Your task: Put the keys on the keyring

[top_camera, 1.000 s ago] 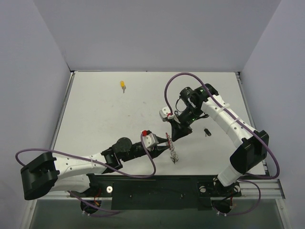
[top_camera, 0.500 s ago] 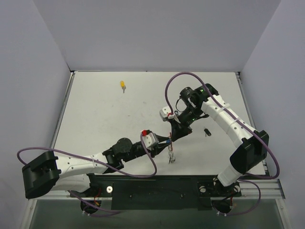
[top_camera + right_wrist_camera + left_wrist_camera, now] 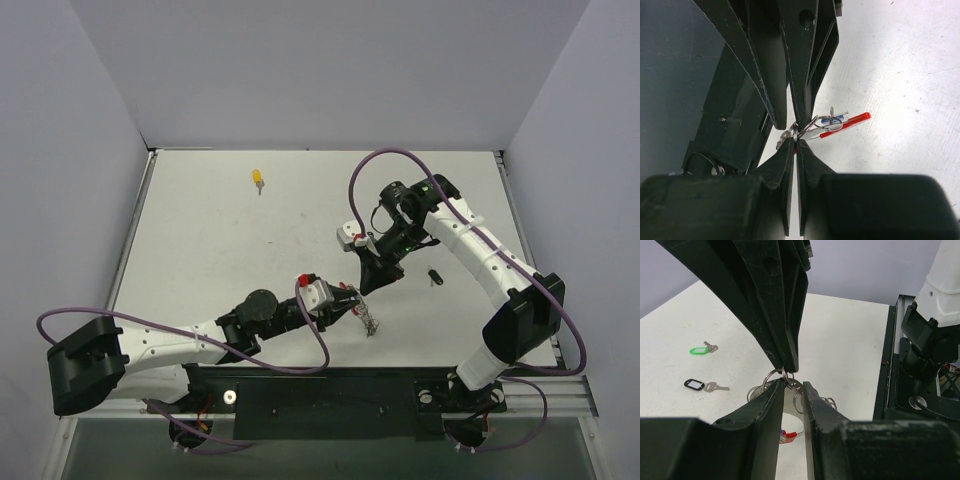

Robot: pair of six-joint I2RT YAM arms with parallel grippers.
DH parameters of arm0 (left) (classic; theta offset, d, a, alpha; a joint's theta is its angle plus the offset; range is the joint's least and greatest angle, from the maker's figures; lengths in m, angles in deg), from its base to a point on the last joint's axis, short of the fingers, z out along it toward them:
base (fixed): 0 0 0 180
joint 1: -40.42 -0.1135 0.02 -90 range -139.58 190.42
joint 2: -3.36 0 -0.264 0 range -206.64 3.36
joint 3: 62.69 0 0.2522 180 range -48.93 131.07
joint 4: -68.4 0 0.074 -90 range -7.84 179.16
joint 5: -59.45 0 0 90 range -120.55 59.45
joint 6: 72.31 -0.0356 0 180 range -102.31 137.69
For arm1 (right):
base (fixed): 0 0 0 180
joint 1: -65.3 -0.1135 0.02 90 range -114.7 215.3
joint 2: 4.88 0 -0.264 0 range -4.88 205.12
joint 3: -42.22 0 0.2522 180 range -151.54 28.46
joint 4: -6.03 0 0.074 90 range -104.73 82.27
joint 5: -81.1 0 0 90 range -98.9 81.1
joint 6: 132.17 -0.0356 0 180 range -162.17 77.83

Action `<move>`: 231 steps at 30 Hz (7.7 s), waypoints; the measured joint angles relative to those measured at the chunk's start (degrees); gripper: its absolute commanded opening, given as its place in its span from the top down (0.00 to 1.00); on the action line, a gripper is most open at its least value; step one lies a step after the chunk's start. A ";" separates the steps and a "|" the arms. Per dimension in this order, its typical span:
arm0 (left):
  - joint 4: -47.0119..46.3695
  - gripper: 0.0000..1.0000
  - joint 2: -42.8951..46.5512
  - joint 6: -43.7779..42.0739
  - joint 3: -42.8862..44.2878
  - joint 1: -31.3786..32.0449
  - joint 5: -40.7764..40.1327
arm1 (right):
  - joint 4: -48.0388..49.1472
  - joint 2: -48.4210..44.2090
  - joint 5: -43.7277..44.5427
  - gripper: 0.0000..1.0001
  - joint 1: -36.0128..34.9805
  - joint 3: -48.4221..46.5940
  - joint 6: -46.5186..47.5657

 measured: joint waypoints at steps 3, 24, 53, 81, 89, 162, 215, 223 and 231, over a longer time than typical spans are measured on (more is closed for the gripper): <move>-0.04 0.70 -0.42 0.00 0.15 0.07 -0.28 | 0.00 0.02 0.00 1.00 0.00 0.00 0.00; 0.57 1.00 -1.97 3.04 1.86 0.83 -4.87 | -0.48 0.07 0.13 1.00 0.33 0.09 0.07; 23.61 1.00 9.51 -16.68 0.83 -2.84 9.11 | -0.42 0.02 -1.29 0.52 -1.77 0.39 12.72; -19.61 1.00 1.79 17.14 -11.85 -3.48 -7.63 | 2.36 0.35 -2.91 0.61 -2.25 0.61 -5.92; -23.17 1.00 -0.76 19.19 -11.85 -3.48 -7.74 | 9.53 0.35 -1.79 0.60 -2.32 1.20 -15.65; 4.66 0.63 4.20 2.16 -1.92 -5.33 5.64 | 4.07 2.32 17.07 1.00 -8.74 -4.33 -18.25; -0.59 0.64 0.22 4.94 -1.99 -5.33 7.17 | 2.80 4.04 15.72 1.00 -8.74 -4.74 -17.11; -0.92 0.72 -0.81 5.60 -1.92 -5.35 7.17 | 2.60 4.04 15.50 1.00 -8.74 -4.85 -16.76; -0.90 0.78 -1.22 6.03 -1.38 -5.35 7.13 | 2.12 4.04 15.26 1.00 -8.74 -4.85 -16.68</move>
